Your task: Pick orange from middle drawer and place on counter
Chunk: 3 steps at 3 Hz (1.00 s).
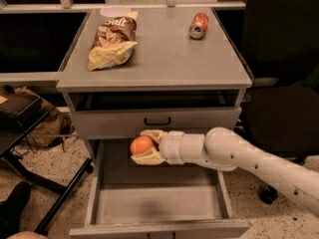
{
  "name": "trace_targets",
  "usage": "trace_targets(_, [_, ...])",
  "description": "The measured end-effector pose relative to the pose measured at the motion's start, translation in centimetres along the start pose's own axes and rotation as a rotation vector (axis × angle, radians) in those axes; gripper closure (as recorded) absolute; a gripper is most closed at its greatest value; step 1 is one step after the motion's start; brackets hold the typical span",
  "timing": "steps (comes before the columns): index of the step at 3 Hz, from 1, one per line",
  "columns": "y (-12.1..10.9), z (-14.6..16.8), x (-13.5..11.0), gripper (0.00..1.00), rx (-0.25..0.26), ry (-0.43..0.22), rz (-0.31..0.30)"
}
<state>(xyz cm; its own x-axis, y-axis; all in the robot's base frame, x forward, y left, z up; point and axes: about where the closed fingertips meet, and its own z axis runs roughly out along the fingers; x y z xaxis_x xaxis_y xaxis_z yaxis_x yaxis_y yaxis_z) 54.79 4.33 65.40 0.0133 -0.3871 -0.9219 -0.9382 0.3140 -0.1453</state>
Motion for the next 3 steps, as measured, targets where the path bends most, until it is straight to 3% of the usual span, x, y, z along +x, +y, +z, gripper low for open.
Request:
trace_targets(1, [-1.4, -2.2, -9.1, 1.00, 0.031, 0.027, -0.110])
trace_targets(2, [-1.4, -2.2, -9.2, 1.00, 0.030, 0.027, -0.114])
trace_targets(3, [-3.1, -2.8, -14.2, 1.00, 0.051, 0.019, -0.194])
